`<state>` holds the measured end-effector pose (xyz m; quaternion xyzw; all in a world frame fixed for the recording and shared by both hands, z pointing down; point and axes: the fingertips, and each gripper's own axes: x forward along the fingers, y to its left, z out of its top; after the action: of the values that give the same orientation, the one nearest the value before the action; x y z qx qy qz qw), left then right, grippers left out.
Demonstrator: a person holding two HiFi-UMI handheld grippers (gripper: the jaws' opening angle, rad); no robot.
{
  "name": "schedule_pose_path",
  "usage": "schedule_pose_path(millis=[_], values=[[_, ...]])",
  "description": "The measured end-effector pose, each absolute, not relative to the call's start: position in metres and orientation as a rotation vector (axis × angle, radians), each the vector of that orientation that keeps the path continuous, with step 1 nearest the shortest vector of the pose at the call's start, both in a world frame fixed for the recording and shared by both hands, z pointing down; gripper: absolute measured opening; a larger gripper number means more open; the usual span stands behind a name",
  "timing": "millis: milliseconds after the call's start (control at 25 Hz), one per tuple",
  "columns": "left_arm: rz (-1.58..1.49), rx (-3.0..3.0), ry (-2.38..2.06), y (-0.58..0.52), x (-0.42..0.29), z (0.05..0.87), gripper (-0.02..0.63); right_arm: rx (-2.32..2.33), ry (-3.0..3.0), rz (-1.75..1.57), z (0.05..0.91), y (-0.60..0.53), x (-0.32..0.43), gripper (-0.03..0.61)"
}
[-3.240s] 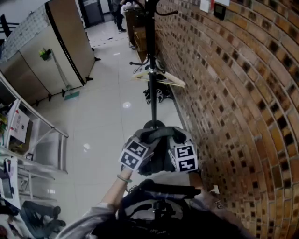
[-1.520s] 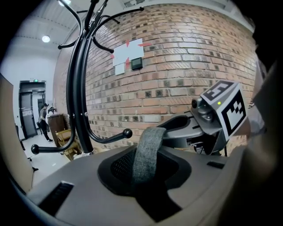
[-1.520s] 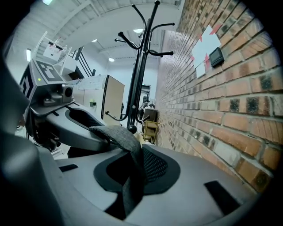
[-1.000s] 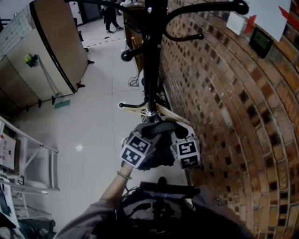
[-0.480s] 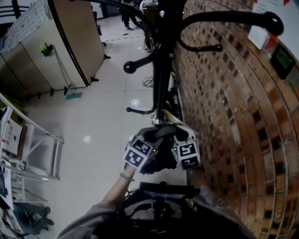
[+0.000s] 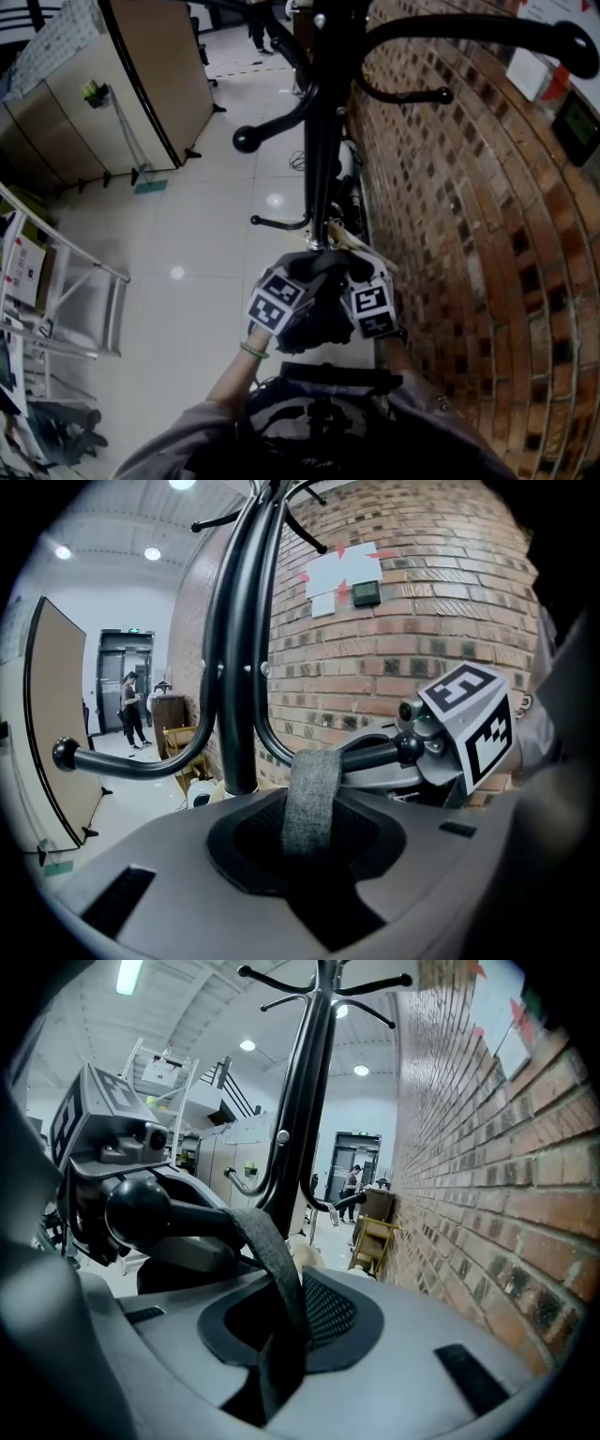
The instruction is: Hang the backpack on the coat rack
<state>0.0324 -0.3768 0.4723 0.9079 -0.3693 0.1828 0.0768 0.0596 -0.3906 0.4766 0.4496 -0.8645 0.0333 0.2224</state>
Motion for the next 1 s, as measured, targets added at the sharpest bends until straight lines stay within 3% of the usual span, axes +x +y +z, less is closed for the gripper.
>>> schedule_pose_path(millis=[440, 560, 1000], values=[[0.582, 2.746, -1.213, -0.367, 0.029, 0.472, 0.114, 1.389, -2.296, 0.117, 0.482, -0.376, 0.065, 0.071], [0.579, 2.743, -1.235, -0.364, 0.028, 0.469, 0.129, 1.438, -2.311, 0.165, 0.475, -0.367, 0.068, 0.110], [0.441, 2.787, -1.156, -0.330, 0.012, 0.454, 0.133, 1.602, -2.297, 0.225, 0.466, -0.326, 0.077, 0.110]])
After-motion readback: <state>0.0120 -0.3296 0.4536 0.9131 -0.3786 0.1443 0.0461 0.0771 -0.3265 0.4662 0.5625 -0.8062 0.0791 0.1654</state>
